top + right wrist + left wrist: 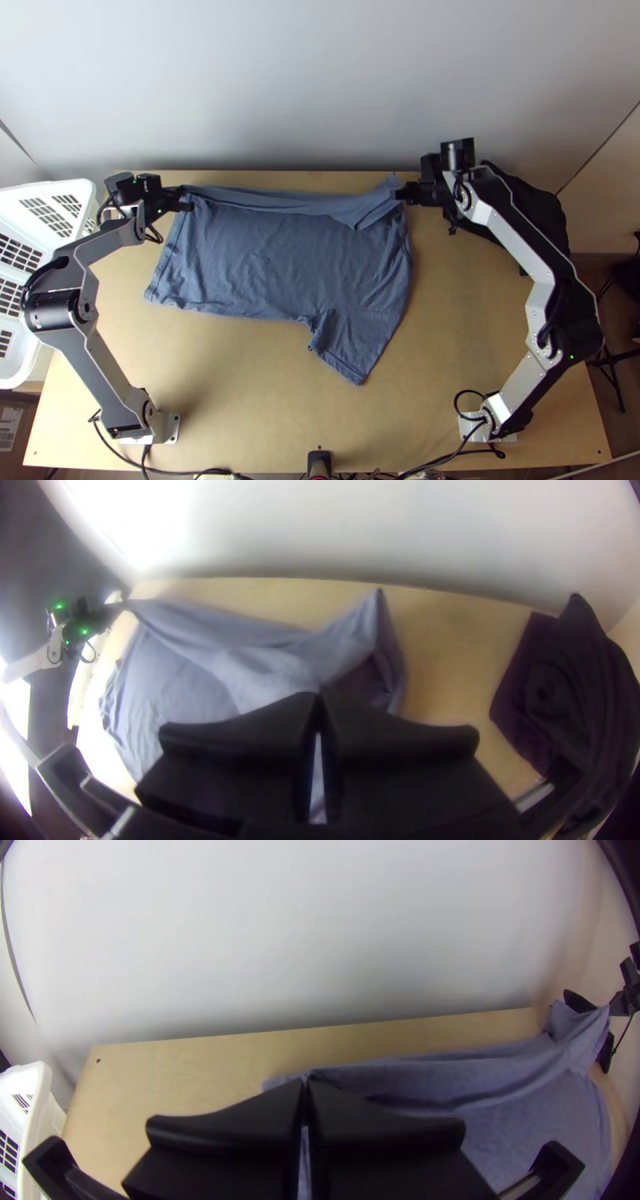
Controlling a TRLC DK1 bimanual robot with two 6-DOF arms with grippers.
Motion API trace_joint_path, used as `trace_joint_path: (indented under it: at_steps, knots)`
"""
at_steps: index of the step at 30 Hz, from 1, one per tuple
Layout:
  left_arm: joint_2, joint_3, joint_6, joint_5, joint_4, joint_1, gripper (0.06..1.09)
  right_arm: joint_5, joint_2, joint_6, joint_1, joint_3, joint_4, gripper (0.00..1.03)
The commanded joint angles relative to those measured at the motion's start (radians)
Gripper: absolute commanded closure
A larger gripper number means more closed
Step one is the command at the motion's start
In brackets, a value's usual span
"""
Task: Fold the t-shirt
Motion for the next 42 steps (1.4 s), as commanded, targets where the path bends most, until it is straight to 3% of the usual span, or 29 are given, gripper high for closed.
trace_joint_path:
  at_steps: [1,16,17,18,20,21,23,25,26,27,28,31,38,42]
  knots:
    - [0.003,-0.029,0.029,0.0,0.002,0.037,1.05,0.001,-0.058,-0.004,0.023,-0.155,0.015,1.0]
    - [0.0,-0.079,0.056,0.0,-0.067,0.022,1.05,-0.005,-0.028,-0.046,0.044,-0.336,0.015,1.0]
    - [-0.008,-0.085,0.061,0.002,-0.084,0.016,0.99,-0.005,-0.018,-0.052,0.044,-0.345,0.019,1.0]
    - [-0.019,-0.094,0.064,0.002,-0.098,0.01,0.83,-0.005,-0.011,-0.052,0.044,-0.353,0.033,1.0]
    - [-0.04,-0.117,0.055,0.005,-0.101,0.002,0.42,-0.005,0.003,-0.047,0.038,-0.365,0.081,1.0]
    - [-0.051,-0.128,0.048,0.007,-0.104,-0.004,0.35,-0.005,0.009,-0.042,0.031,-0.37,0.11,1.0]
    - [-0.068,-0.141,0.035,0.008,-0.107,-0.015,0.32,-0.005,0.011,-0.039,0.018,-0.375,0.137,1.0]
    - [-0.089,-0.155,0.022,0.01,-0.111,-0.023,0.15,-0.005,0.009,-0.038,0.015,-0.372,0.156,1.0]
    - [-0.102,-0.155,0.009,0.01,-0.121,-0.024,0.11,-0.005,0.001,-0.039,0.015,-0.372,0.156,1.0]
    - [-0.117,-0.157,0.006,0.02,-0.133,-0.024,0.11,-0.005,-0.009,-0.039,0.017,-0.372,0.156,0.92]
    - [-0.132,-0.163,-0.001,0.033,-0.135,-0.024,0.11,-0.005,-0.028,-0.039,0.018,-0.376,0.154,0.75]
    - [-0.174,-0.171,0.002,0.037,-0.147,-0.02,0.11,-0.005,-0.121,-0.039,0.017,-0.407,0.154,0.05]
    - [-0.272,-0.161,0.058,0.062,-0.256,0.074,0.11,-0.005,-0.357,-0.047,0.015,-0.474,0.125,0.03]
    - [-0.347,-0.187,0.134,0.142,-0.378,0.14,0.11,-0.01,-0.482,-0.042,0.051,-0.551,0.058,0.03]
